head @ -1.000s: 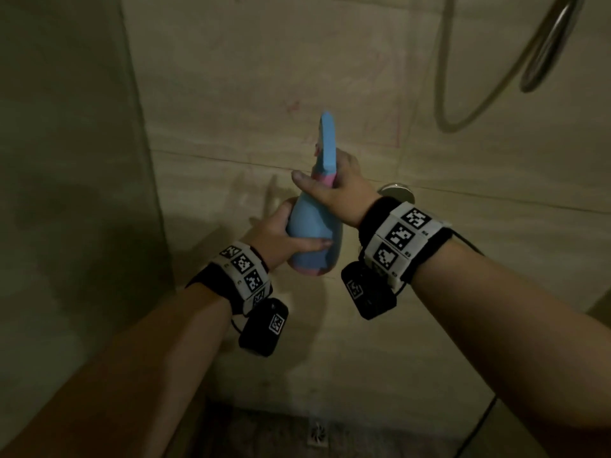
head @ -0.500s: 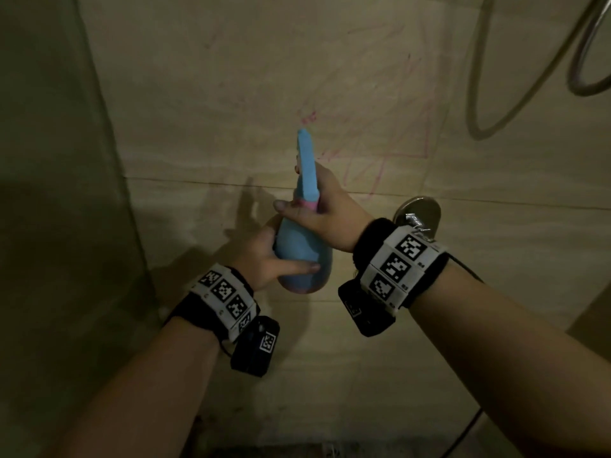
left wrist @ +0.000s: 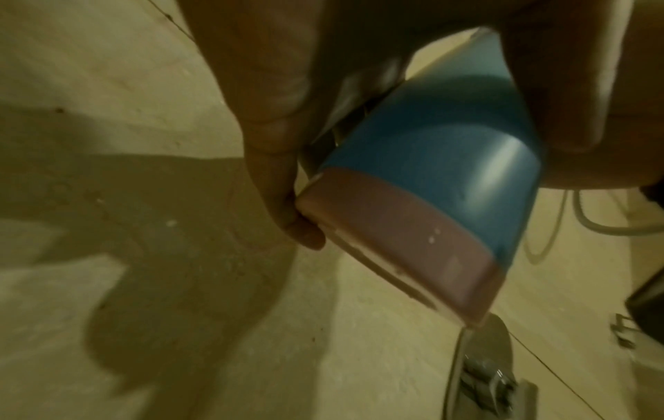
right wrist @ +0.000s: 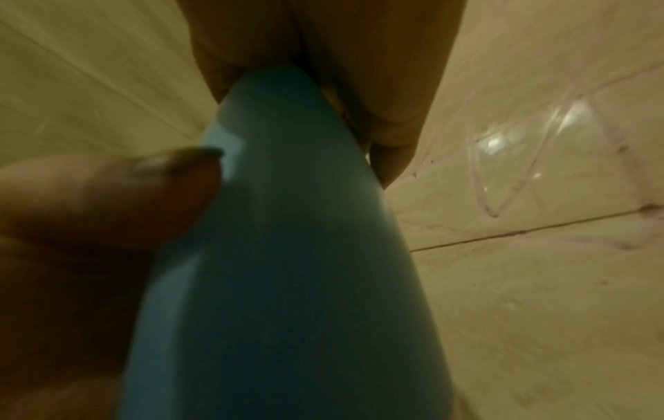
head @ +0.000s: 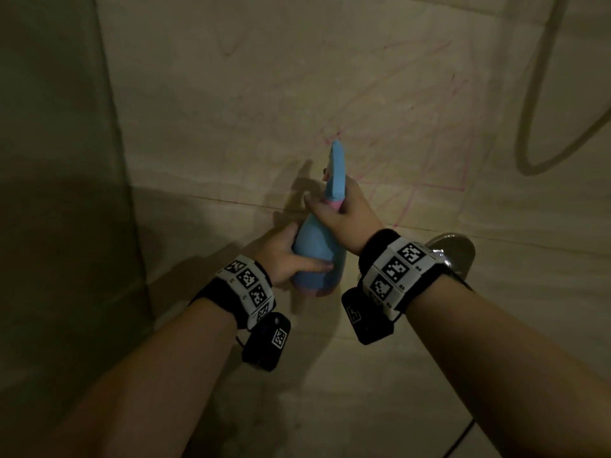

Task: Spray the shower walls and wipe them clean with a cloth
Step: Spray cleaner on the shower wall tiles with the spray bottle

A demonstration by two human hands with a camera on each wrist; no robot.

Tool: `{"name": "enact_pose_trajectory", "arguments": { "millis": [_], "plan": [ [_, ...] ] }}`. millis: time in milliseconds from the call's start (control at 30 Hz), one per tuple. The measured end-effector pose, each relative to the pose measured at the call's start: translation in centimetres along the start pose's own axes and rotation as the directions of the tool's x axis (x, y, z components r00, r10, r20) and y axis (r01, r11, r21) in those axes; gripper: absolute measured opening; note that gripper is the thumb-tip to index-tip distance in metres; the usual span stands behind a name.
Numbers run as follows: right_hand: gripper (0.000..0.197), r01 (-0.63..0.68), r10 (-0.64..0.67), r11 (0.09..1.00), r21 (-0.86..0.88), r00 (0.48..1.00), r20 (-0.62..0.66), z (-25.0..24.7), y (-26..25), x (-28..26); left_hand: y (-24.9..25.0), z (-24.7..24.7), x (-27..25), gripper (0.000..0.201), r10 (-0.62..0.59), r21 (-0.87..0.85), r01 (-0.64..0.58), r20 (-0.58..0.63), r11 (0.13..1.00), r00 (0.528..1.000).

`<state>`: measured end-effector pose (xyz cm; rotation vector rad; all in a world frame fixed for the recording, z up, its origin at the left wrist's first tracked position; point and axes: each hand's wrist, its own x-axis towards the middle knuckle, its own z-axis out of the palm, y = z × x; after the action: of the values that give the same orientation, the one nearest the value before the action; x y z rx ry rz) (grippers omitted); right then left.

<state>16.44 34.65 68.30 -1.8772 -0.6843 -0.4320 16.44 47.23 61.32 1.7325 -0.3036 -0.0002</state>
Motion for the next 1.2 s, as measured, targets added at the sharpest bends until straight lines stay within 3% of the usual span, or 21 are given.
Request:
{"name": "enact_pose_trajectory", "arguments": {
  "millis": [100, 233, 367, 567, 733, 867, 1000, 1200],
  "plan": [
    [0.018, -0.006, 0.007, 1.000, -0.026, 0.999, 0.044, -0.4, 1.2, 2.0, 0.2, 0.1, 1.3, 0.076, 0.003, -0.011, -0.003, -0.013, 1.000, 1.000],
    [0.017, -0.106, 0.106, 0.991, -0.084, 0.994, 0.001, -0.6, 2.4, 3.9, 0.8, 0.2, 2.6, 0.078, -0.004, 0.015, 0.004, -0.027, 1.000, 1.000],
    [0.016, -0.073, 0.070, 0.994, -0.084, 0.996, -0.047, -0.7, 2.6, 4.3, 1.0, 0.1, 3.1, 0.074, -0.016, 0.039, 0.017, -0.015, 0.999, 1.000],
    [0.015, -0.080, 0.077, 0.996, -0.042, 0.994, -0.081, -2.7, 2.8, 3.0, 1.8, 1.1, 3.6, 0.094, -0.017, 0.063, 0.009, 0.129, 0.998, 0.992],
    [0.014, -0.146, 0.136, 0.988, -0.052, 0.977, -0.165, -4.7, 3.0, 2.0, 2.4, 2.9, 4.2, 0.092, -0.014, 0.086, -0.004, 0.203, 0.996, 0.979],
    [0.016, -0.193, 0.173, 0.976, -0.103, 0.969, -0.177, -6.1, 3.3, 1.4, 2.3, 4.3, 4.7, 0.078, -0.020, 0.073, 0.002, 0.241, 0.997, 0.970],
    [0.019, -0.234, 0.198, 0.955, -0.180, 0.960, -0.197, -7.0, 3.6, 1.2, 2.3, 5.6, 4.9, 0.090, -0.021, 0.082, 0.001, 0.238, 0.997, 0.971],
    [0.018, -0.238, 0.213, 0.966, -0.105, 0.956, -0.204, -9.1, 4.2, 0.5, 3.1, 7.6, 5.2, 0.106, -0.021, 0.123, -0.007, 0.228, 0.992, 0.973]
  ]
}}
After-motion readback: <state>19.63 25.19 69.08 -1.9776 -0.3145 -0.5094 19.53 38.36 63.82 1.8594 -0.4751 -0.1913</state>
